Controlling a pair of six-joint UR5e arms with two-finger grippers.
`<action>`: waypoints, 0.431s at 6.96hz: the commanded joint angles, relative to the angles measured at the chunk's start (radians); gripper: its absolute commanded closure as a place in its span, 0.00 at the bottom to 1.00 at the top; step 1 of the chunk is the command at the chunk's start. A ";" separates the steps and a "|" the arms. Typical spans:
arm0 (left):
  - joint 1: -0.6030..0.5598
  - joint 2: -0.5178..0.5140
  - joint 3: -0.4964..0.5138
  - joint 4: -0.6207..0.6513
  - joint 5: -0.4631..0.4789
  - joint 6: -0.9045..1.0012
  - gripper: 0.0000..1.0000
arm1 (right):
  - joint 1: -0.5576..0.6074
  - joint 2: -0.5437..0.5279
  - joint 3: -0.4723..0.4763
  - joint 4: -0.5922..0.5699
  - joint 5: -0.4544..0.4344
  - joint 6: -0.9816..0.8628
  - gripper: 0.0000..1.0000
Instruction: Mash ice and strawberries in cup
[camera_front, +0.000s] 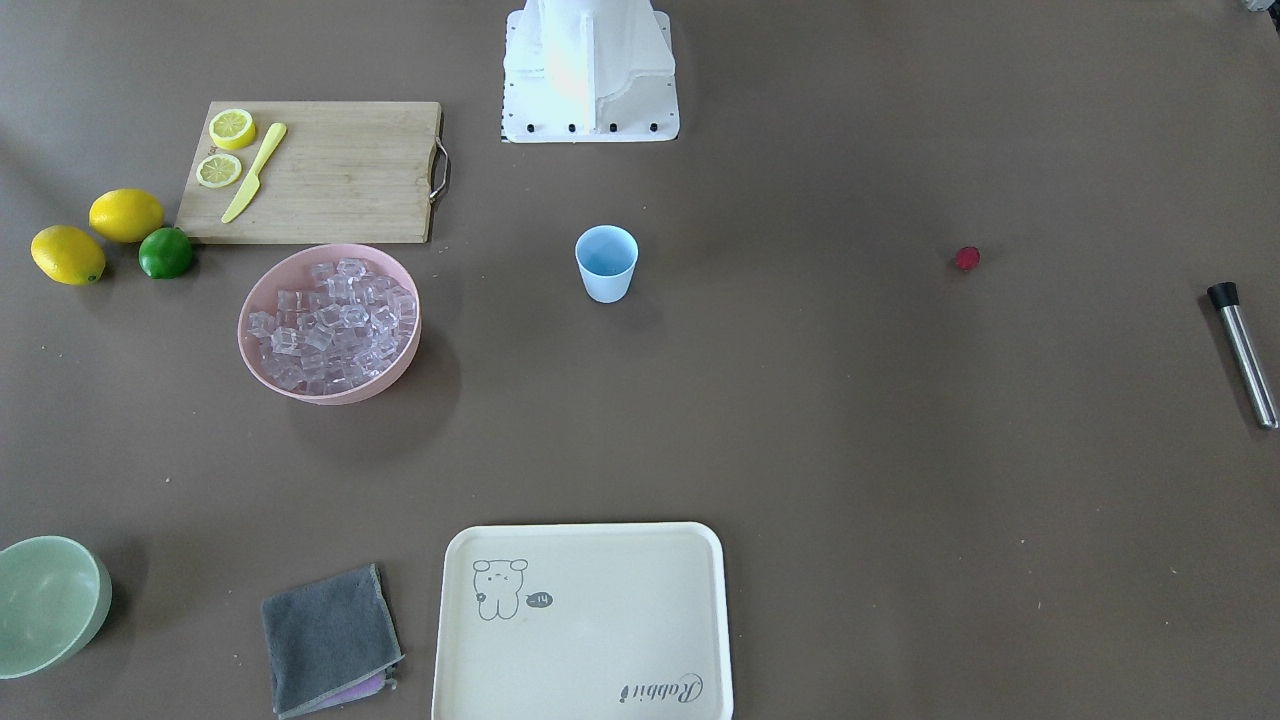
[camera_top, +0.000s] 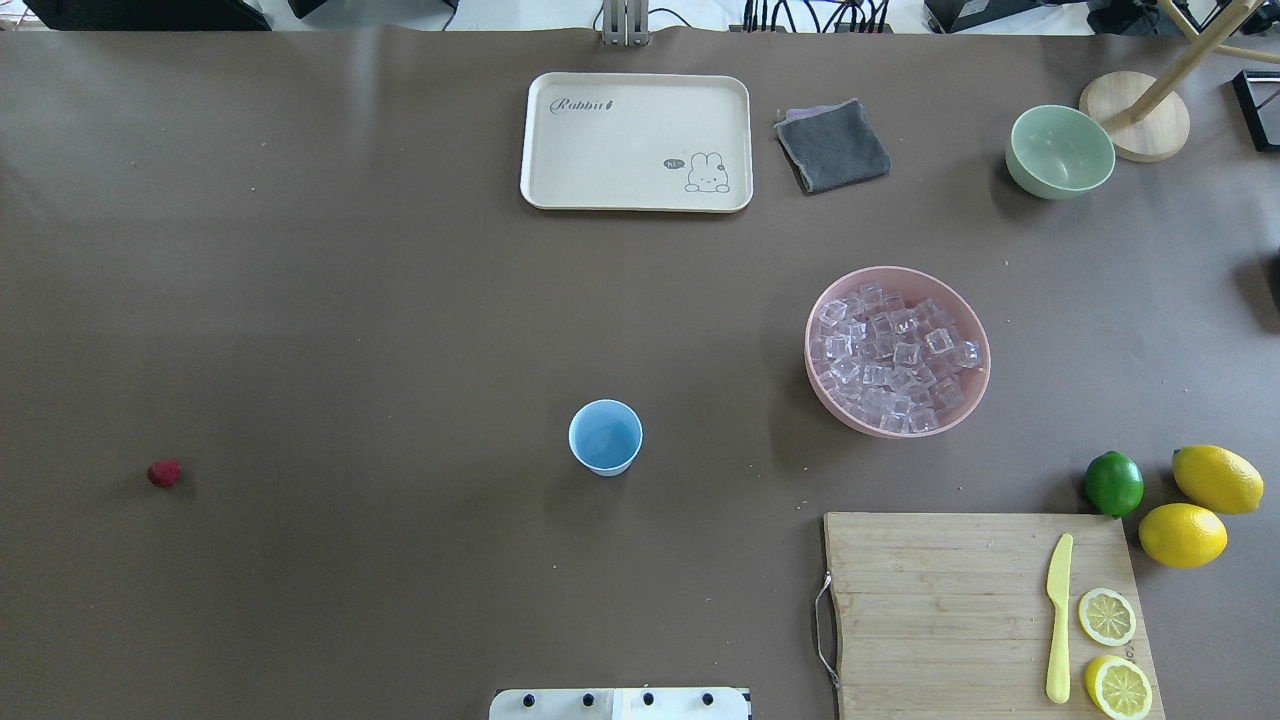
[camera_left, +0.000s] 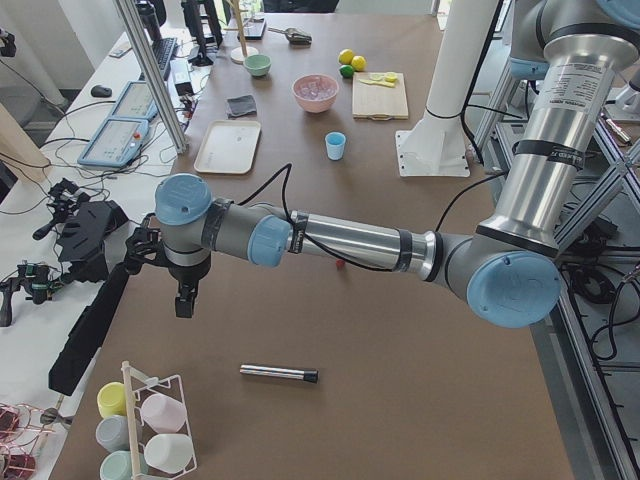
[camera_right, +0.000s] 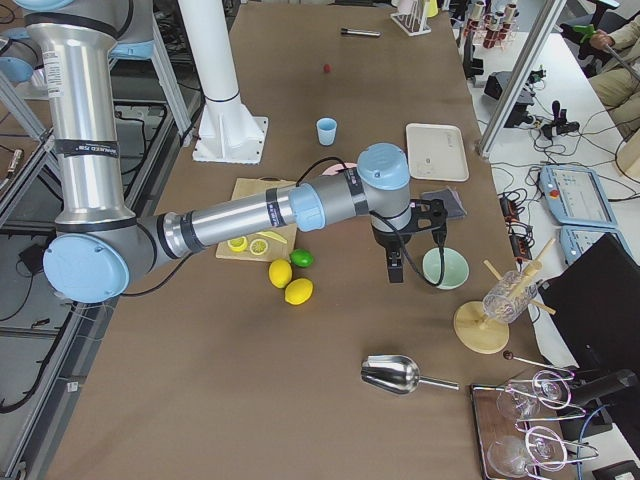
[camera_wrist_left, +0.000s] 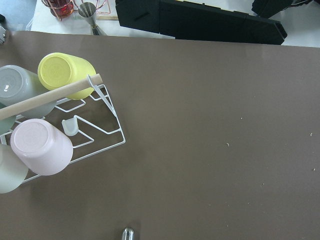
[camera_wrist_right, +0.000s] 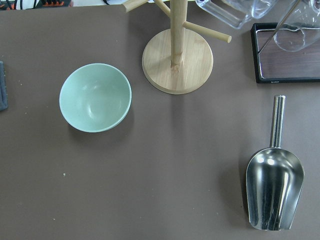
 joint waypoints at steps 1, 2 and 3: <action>0.003 0.008 -0.012 -0.006 -0.005 0.003 0.02 | 0.003 -0.019 0.004 0.007 0.001 0.004 0.00; 0.003 0.007 -0.027 -0.003 -0.006 0.003 0.02 | 0.003 -0.008 0.012 0.007 0.001 0.005 0.00; 0.003 -0.001 -0.023 0.000 0.000 0.000 0.02 | 0.003 -0.008 0.013 0.006 0.003 0.008 0.00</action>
